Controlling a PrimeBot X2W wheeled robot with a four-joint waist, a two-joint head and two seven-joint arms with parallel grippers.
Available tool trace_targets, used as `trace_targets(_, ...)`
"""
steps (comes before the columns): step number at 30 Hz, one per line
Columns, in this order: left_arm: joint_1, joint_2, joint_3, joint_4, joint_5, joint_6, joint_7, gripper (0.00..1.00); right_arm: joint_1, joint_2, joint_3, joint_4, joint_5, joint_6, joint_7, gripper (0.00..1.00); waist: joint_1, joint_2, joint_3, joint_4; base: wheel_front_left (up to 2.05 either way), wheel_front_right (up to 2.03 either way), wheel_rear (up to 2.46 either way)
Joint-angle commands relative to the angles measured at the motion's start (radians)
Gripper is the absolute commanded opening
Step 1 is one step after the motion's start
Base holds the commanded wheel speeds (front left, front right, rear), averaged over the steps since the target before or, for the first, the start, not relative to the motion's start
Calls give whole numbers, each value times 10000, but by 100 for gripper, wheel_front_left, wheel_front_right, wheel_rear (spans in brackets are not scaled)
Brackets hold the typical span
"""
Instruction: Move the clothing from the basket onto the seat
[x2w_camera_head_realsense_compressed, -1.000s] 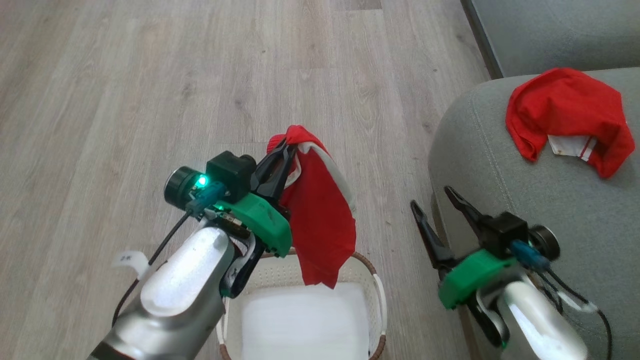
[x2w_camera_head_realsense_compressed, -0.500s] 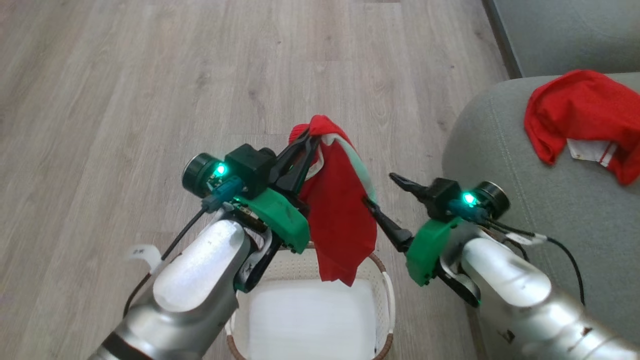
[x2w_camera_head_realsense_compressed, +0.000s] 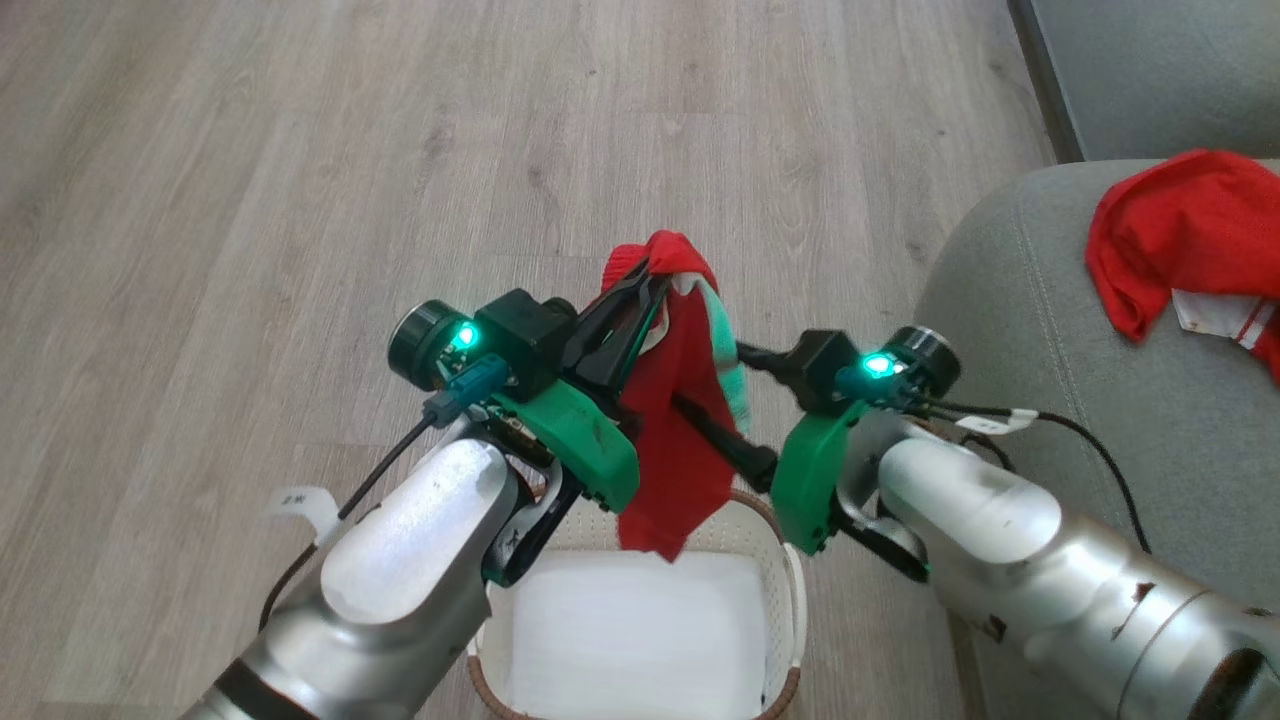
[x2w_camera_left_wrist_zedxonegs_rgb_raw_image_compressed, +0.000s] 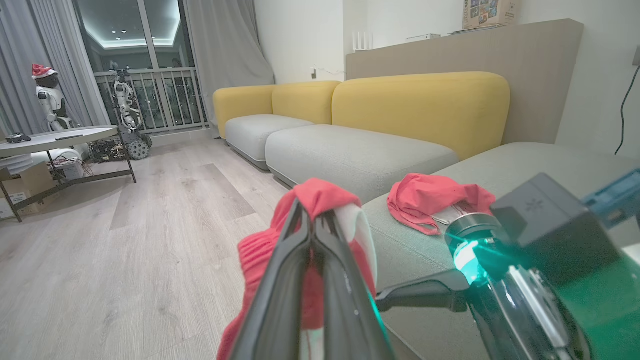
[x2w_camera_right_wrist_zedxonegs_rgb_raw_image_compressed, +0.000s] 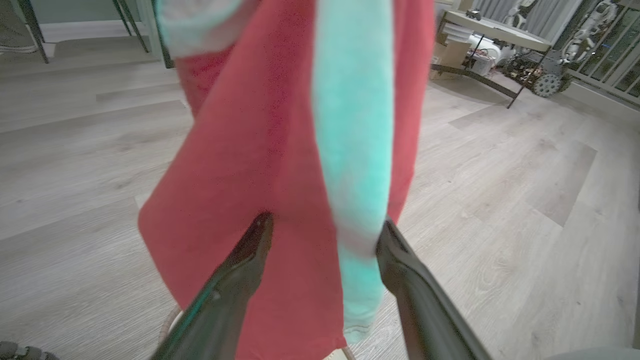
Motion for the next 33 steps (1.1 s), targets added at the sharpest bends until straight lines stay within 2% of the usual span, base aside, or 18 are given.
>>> trace_targets(1,-692,92,342,-317,39,-21,-94,0,-312,31,165,-286,192,-4,-64,96,0,0,10,8,0,0,0)
trace_targets(3,-672,114,360,-291,2,-7,-100,0,-442,19,415,-419,370,-4,-64,46,0,0,24,1,0,0,0)
trace_targets(4,-660,126,379,-275,-23,4,-105,0,-496,10,492,-478,434,-4,-65,34,0,0,33,-9,0,0,0)
trace_targets(6,-636,158,417,-235,-65,25,-119,0,-580,-18,583,-600,503,-4,-65,0,0,0,54,-39,0,0,0)
trace_targets(10,-540,224,531,-92,-180,116,-144,0,-604,-80,373,-759,521,-4,-65,0,0,0,90,-141,0,0,0)
trace_targets(15,-305,308,763,149,-359,292,-221,0,-479,-89,-394,-687,364,-4,-66,0,0,0,134,-361,0,0,0)
trace_targets(16,-249,316,811,193,-390,328,-243,6,-451,-82,-582,-666,313,-4,-66,0,0,0,143,-411,0,0,0)
trace_targets(17,-193,323,849,234,-409,360,-264,25,-420,-78,-767,-644,257,-4,-66,0,0,0,150,-459,0,0,0)
trace_targets(19,-78,338,903,321,-436,403,-301,49,-370,-77,-1127,-574,91,-4,-66,0,0,0,161,-572,0,0,0)
trace_targets(21,35,351,944,397,-451,436,-331,93,-306,-65,-1549,-510,-70,-4,-66,0,0,0,171,-698,0,0,0)
trace_targets(22,84,360,957,434,-451,445,-343,100,-280,-64,-1767,-477,-172,-4,-66,0,0,0,176,-769,0,0,0)
trace_targets(29,340,340,956,569,-419,420,-397,100,-76,-69,-3284,-383,-869,-4,-66,0,0,0,200,-1300,0,0,0)
trace_targets(33,562,259,889,591,-346,381,-421,100,189,-134,-4368,-477,-1447,-4,-66,0,0,0,185,-1892,0,0,0)
